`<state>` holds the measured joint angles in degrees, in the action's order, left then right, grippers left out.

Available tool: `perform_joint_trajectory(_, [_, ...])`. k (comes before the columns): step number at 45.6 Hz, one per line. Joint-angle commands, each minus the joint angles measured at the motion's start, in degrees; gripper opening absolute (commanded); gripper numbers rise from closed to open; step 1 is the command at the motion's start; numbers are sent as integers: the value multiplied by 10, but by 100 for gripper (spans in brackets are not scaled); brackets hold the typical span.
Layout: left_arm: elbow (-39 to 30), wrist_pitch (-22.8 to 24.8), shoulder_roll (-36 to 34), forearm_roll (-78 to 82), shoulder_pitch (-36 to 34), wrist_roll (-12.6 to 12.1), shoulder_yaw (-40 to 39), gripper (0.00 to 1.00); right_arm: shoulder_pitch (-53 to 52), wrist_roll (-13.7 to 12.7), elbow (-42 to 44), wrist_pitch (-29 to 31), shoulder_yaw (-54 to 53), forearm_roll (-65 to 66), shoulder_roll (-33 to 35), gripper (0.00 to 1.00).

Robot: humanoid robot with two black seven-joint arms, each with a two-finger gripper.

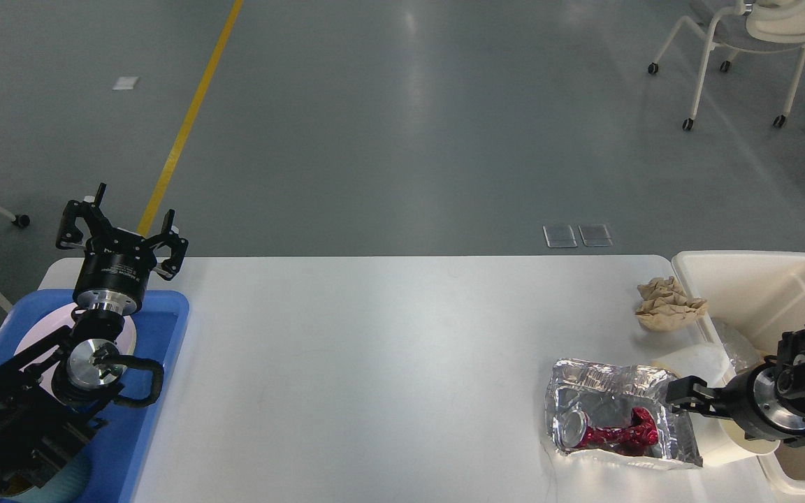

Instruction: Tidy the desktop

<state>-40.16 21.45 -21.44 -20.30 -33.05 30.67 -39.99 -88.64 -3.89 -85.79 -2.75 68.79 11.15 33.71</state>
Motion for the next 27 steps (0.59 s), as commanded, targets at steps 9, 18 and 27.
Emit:
perform_joint_trajectory(9, [0,0,0,0,0,0,0,97,71,1,61,-19,-35,-3,-21,100])
perform_joint_trajectory(18, [0,0,0,0,0,0,0,97,116,3,113,-21,-35,-3,-41,98])
perform_joint_trajectory(27, [0,0,0,0,0,0,0,97,132,15,121,-22,-36,-6,-51,79])
